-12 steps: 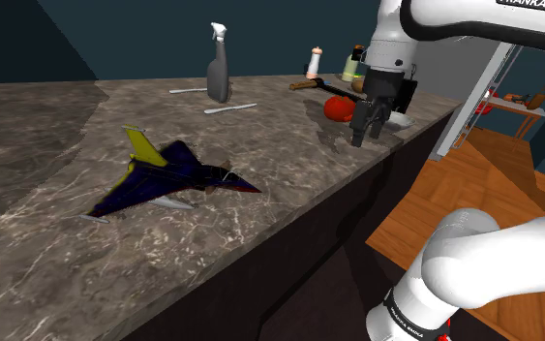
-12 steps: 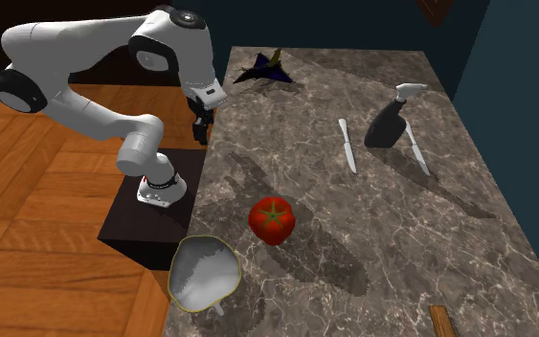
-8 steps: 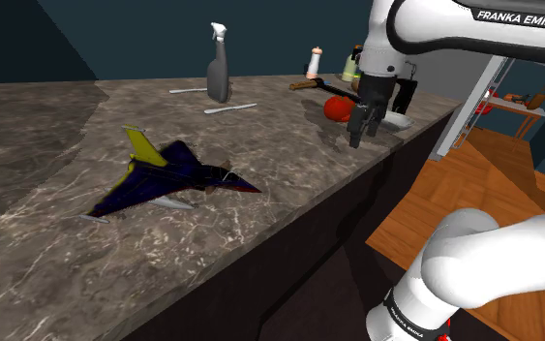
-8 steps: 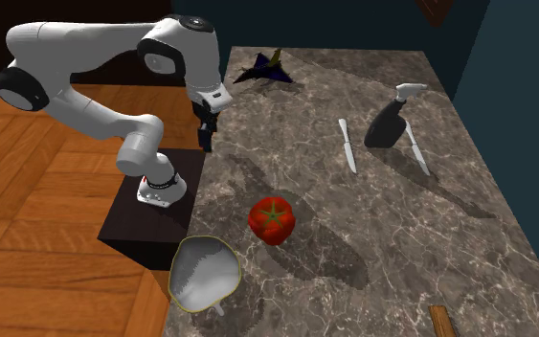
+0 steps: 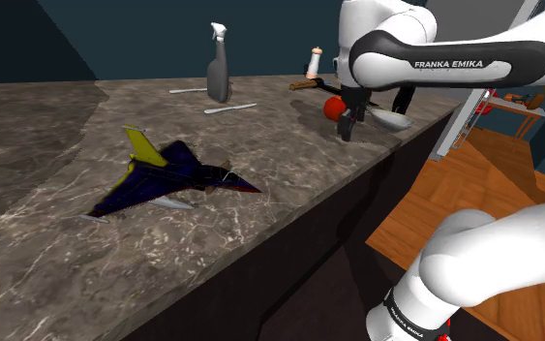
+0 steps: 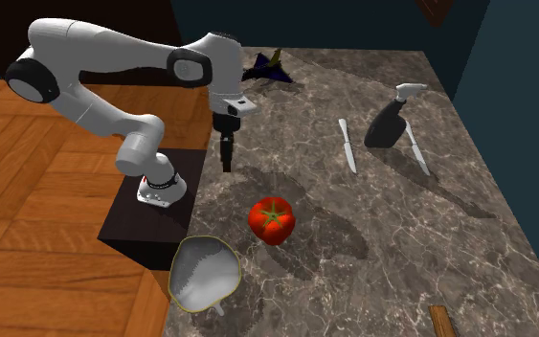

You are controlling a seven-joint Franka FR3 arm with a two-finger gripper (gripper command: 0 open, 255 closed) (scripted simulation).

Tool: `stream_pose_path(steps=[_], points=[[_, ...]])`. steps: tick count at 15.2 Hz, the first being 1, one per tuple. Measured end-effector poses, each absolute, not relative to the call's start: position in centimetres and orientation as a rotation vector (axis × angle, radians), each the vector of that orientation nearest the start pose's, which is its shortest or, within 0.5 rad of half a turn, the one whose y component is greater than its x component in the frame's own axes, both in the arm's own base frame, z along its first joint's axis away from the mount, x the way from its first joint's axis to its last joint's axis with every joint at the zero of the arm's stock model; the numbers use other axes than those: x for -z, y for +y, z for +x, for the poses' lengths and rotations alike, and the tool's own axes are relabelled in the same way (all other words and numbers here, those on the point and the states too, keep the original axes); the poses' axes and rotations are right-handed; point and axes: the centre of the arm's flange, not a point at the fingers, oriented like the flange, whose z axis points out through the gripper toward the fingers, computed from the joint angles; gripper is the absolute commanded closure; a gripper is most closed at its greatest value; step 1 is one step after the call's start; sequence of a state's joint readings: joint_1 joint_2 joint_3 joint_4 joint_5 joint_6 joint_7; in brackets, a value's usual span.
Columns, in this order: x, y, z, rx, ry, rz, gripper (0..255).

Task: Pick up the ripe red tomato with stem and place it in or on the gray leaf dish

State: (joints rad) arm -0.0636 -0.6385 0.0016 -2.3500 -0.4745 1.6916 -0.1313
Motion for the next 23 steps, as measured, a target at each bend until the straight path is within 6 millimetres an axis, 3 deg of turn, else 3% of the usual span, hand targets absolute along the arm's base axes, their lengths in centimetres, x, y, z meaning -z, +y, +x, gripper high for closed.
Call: stream_pose_path(steps=[11,19,23], points=[[-54.5,-10.2,43.8,-0.097,-0.675,-4.032,0],[-52.5,-13.6,44.7,-0.096,-0.717,-4.06,0],[-52.4,-13.9,44.7,-0.095,-0.718,-4.06,0]])
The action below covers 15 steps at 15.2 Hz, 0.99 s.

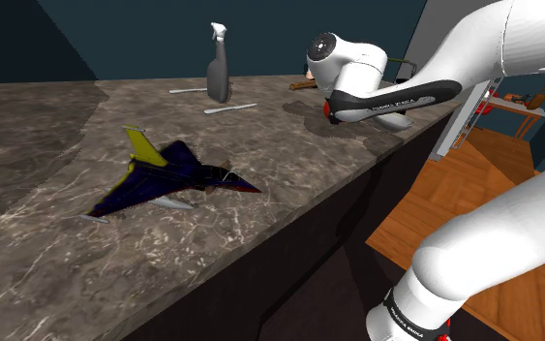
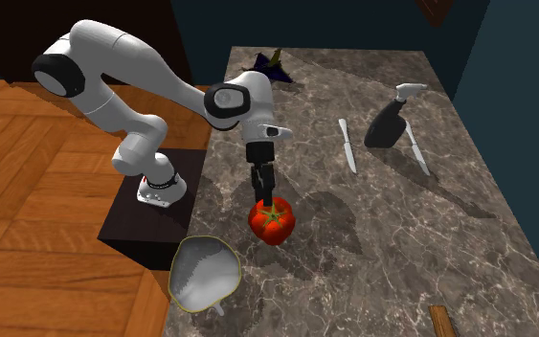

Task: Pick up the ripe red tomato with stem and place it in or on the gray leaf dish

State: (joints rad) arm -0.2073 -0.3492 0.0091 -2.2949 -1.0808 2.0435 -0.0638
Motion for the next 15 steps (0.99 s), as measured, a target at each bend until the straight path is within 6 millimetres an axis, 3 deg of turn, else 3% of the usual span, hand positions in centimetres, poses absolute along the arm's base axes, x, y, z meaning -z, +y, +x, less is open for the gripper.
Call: stream_pose_path(steps=[2,3,15], points=[[-52.37,-13.92,44.7,0.05,0.376,2.126,0],[-52.37,-13.92,44.7,0.05,0.376,2.126,255],[-52.96,-13.88,44.69,0.05,0.376,2.126,255]])
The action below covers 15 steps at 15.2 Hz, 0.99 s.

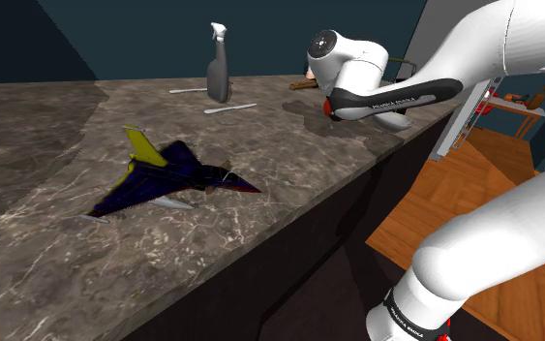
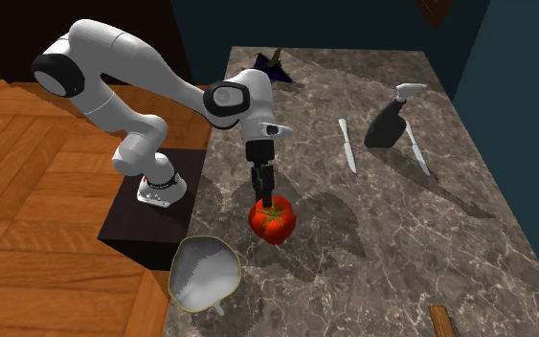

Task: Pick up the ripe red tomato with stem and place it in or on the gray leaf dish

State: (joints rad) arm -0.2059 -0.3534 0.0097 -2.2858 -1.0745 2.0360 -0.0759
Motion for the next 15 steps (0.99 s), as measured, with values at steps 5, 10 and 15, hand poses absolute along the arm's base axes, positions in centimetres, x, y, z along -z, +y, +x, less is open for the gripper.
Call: stream_pose_path(steps=[5,10,15], points=[[-55.5,-14.0,44.6,0.049,0.376,2.125,255],[-58.1,-14.0,44.8,0.049,0.376,2.126,255],[-60.8,-14.0,44.7,0.049,0.376,2.126,255]])
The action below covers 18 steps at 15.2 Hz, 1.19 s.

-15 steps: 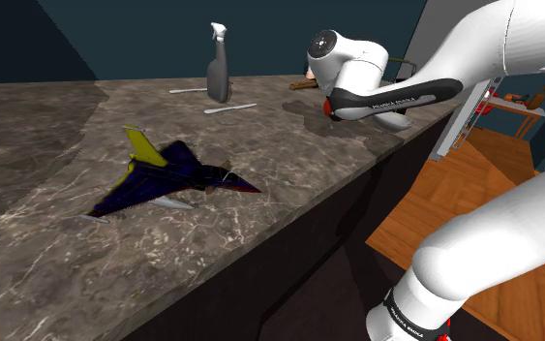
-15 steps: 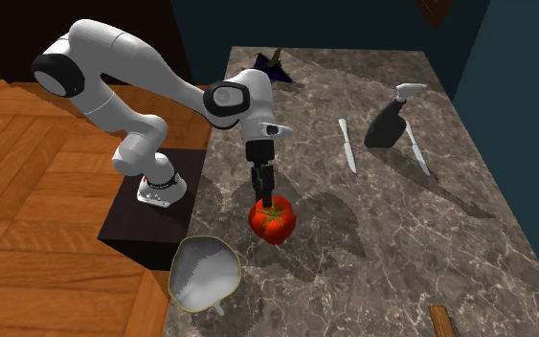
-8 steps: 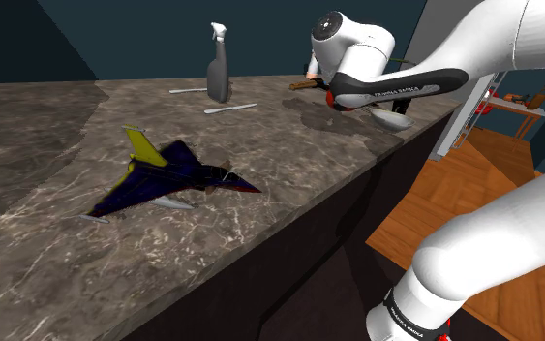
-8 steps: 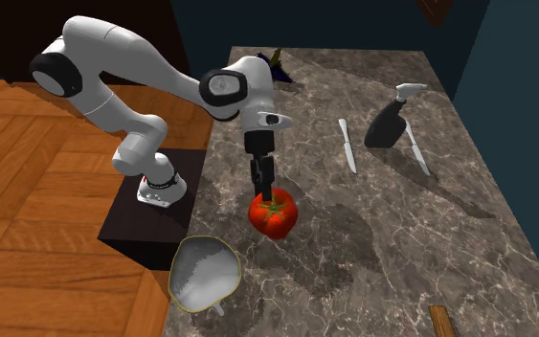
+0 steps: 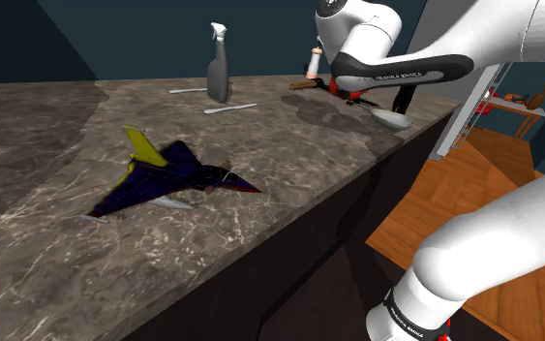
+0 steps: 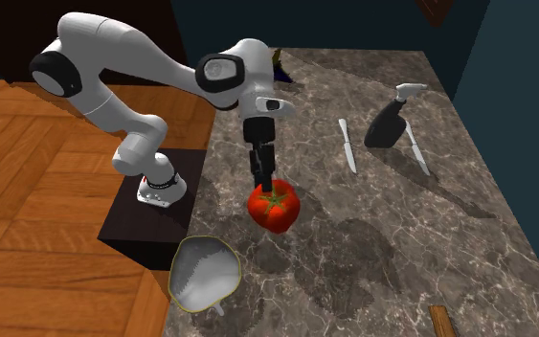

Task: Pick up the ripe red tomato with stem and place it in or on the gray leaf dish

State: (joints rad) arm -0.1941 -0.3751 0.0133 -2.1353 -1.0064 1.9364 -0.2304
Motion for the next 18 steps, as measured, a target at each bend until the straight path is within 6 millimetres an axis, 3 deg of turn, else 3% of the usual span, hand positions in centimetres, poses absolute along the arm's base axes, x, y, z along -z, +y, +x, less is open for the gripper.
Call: stream_pose_path(steps=[8,18], points=[[-64.3,-14.3,44.3,0.05,0.376,2.125,255],[-65.2,-22.7,35.0,0.05,0.375,2.126,255]])
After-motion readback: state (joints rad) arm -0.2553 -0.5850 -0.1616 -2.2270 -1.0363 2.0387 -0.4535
